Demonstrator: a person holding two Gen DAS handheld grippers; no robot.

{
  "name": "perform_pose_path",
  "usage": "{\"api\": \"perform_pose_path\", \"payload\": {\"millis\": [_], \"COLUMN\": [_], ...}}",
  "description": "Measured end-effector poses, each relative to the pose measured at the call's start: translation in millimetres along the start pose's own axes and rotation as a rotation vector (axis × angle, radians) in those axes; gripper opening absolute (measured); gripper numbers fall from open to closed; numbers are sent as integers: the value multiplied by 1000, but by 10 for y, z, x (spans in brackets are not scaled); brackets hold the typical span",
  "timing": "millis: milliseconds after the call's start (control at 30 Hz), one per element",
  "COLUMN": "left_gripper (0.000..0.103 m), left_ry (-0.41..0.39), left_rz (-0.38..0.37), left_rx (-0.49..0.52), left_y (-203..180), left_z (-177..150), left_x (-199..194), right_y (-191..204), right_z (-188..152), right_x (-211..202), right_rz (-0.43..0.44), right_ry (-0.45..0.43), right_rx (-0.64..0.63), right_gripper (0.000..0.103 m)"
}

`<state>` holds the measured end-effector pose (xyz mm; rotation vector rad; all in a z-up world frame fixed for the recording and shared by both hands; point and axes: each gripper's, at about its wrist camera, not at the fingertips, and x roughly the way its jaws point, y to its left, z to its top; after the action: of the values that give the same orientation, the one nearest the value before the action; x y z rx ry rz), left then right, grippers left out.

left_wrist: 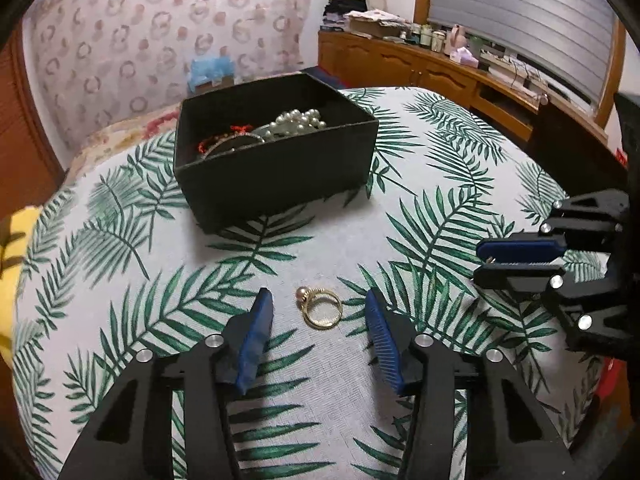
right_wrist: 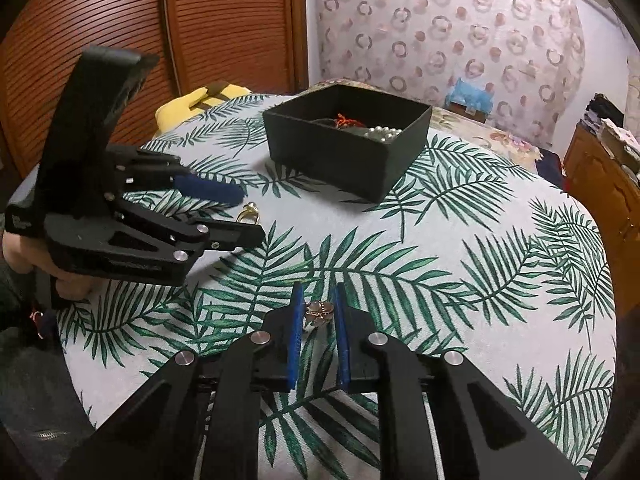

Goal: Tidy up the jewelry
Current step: 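Close the left tool on the gold ring while the right tool grasps the small gold earring, then lower the gold ring and earring into the black box and open both tools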

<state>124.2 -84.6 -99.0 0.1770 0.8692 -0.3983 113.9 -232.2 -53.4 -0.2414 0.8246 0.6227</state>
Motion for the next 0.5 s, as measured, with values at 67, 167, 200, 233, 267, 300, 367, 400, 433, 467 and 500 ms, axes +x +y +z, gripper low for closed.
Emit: {"api": "perform_pose_path", "payload": {"millis": [67,167,200,233,267,300,367,400,433,467,500], "left_gripper": [31,22,22,22,22,22,22,22,22,22,22], "left_ry": [-4,-6,-6,-7,-18,-27,-46,-54,-62,-72,-82], "left_rz": [9,-1,0,1,-2,-5,-10,-9,-7,-5,-2], "left_rx": [18,18,18,18,15,11,4,2,0,-4,-8], "left_y": [-21,-10,-8,-5,3,6,19,24,36,51,63], "left_z": [3,8,9,14,25,35,64,76,93,117,140], "left_x": [0,-6,-7,-12,-37,-54,-93,-109,-127,-153,-176], "right_y": [-5,-6,-9,-11,-10,-7,-8,-14,-25,-40,-57], "right_z": [17,53,62,89,108,123,191,220,262,305,334], "right_x": [-9,-30,-36,-45,-53,-59,-72,-80,-85,-87,-88], "right_rz": [1,3,3,2,1,-2,-5,-7,-10,-13,-15], "right_ry": [-6,-15,-18,-23,-27,-30,-42,-49,-58,-67,-72], "right_rx": [1,-4,-4,-5,-7,-10,-15,-15,-13,-11,-8], "right_gripper": [17,17,17,17,17,17,17,17,17,17,17]}}
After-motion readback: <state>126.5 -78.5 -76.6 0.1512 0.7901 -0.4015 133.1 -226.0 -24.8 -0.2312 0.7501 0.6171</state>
